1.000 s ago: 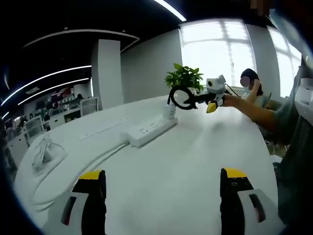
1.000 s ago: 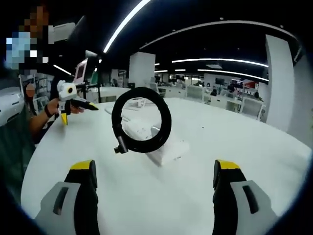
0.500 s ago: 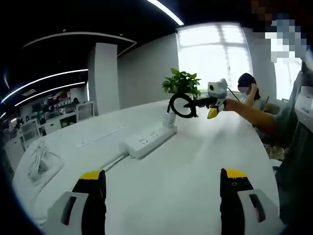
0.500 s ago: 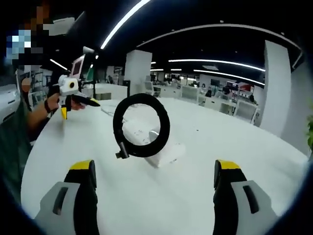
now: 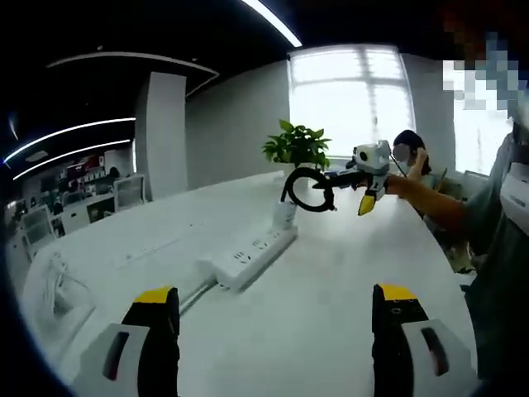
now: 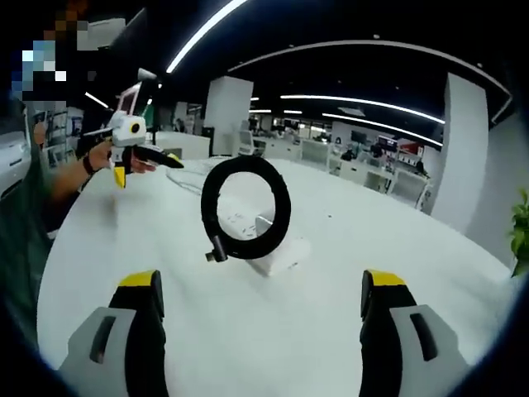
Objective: Straighten the power strip on the desk, plug the charger into it
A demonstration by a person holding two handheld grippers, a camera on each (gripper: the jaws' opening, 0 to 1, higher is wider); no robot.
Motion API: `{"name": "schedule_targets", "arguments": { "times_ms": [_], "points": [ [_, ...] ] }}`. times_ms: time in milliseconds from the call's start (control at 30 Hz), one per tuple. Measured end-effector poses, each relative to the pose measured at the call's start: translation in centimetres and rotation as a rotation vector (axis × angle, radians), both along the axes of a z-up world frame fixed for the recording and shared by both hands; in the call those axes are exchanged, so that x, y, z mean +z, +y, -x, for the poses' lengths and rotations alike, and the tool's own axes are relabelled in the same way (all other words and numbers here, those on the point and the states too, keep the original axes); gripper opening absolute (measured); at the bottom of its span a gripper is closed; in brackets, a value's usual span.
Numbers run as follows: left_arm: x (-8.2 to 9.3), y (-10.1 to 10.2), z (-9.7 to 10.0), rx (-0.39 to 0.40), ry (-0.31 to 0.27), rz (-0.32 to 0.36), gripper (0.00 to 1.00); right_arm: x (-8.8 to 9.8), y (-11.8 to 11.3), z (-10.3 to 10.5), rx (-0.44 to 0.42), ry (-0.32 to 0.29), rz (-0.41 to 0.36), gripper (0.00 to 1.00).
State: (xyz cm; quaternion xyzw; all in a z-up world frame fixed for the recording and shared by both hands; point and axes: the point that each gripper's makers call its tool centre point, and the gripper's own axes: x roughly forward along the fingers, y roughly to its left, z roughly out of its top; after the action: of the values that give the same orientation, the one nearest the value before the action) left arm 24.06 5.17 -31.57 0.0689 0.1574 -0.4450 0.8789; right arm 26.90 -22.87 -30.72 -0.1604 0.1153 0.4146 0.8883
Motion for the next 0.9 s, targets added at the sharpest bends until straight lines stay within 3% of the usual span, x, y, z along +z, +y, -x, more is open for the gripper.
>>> {"name": "schedule_targets", "arguments": {
  "times_ms": [467, 900],
  "points": [
    [-0.4, -0.6, -1.7, -0.015, -0.001, -0.054, 0.99, 0.5, -0.4, 0.8, -0.023, -0.015, 0.022, 0.98],
    [-0.8, -2.0, -2.3, -0.067, 0.008, -0.112, 0.99, 0.0, -0.7, 1.4, -0.025, -0.013, 0.031, 0.97]
  ]
}}
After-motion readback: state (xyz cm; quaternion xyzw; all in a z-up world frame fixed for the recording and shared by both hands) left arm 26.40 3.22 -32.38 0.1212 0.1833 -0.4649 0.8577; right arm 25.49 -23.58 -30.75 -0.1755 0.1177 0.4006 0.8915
